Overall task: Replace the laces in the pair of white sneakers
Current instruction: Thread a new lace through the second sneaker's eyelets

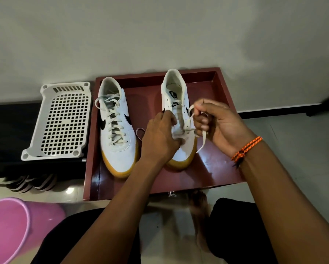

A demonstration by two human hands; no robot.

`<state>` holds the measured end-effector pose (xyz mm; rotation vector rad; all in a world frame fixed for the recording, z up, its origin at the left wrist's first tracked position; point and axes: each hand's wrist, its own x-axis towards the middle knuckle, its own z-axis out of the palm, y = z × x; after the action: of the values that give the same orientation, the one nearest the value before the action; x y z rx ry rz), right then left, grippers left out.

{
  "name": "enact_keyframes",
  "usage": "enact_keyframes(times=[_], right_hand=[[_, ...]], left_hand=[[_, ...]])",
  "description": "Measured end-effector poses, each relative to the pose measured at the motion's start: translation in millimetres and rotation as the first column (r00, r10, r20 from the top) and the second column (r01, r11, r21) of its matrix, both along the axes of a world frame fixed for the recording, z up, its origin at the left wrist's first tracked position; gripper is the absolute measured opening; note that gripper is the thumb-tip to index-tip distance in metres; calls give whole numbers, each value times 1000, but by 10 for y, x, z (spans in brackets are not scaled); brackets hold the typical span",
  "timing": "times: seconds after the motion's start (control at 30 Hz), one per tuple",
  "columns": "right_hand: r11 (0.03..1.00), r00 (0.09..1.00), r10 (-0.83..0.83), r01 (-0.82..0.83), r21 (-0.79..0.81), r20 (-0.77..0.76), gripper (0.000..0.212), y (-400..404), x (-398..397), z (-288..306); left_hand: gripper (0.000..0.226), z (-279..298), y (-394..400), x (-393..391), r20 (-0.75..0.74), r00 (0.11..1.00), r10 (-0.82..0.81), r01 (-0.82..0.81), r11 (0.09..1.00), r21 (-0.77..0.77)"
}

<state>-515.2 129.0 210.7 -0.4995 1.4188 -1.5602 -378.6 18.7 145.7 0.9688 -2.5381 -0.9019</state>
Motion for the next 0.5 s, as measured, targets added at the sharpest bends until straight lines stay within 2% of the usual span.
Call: enact_keyframes(times=[0.03,0.07,0.1,0.13,0.17,0.2,0.27,0.3,0.37,0.43,0.5], right_hand=[[991,981,-30,54,124,-191,27,-1,-34,-63],[954,898,14,120,276,-439,28,12,-76,-143],[878,762,130,209,430,-634,26,42,-115,-236],[774,645,268,297,558,-716,22,82,-118,-321],[680,588,379,347,646,-715,21,124,-94,-382],[607,571,461,356,711,-679,23,156,-52,-417],[548,538,536,364,753,-651,34,159,29,-420],[573,482,528,405,712,-699,38,137,54,-390],[704,368,431,434,562,-824,39,66,61,-302],[802,407,350,335,494,-844,25,10,48,-274],[771,427,475,219,598,-769,27,-11,77,-312]], left_hand=[[62,16,1,11,1,1000,16,-16,1000,10],[65,51,4,24,16,999,29,-30,999,21],[67,65,-4,33,41,998,43,-45,998,38],[68,84,-12,44,73,996,54,-58,997,57],[67,86,-22,51,111,992,63,-72,994,81],[66,90,-29,56,145,987,69,-84,991,104],[60,87,-52,56,205,975,82,-118,979,165],[56,90,-67,55,227,970,88,-134,972,193],[49,98,-105,61,253,963,96,-151,967,207],[53,96,-148,84,283,954,101,-156,971,180],[51,95,-174,115,316,942,118,-171,974,146]])
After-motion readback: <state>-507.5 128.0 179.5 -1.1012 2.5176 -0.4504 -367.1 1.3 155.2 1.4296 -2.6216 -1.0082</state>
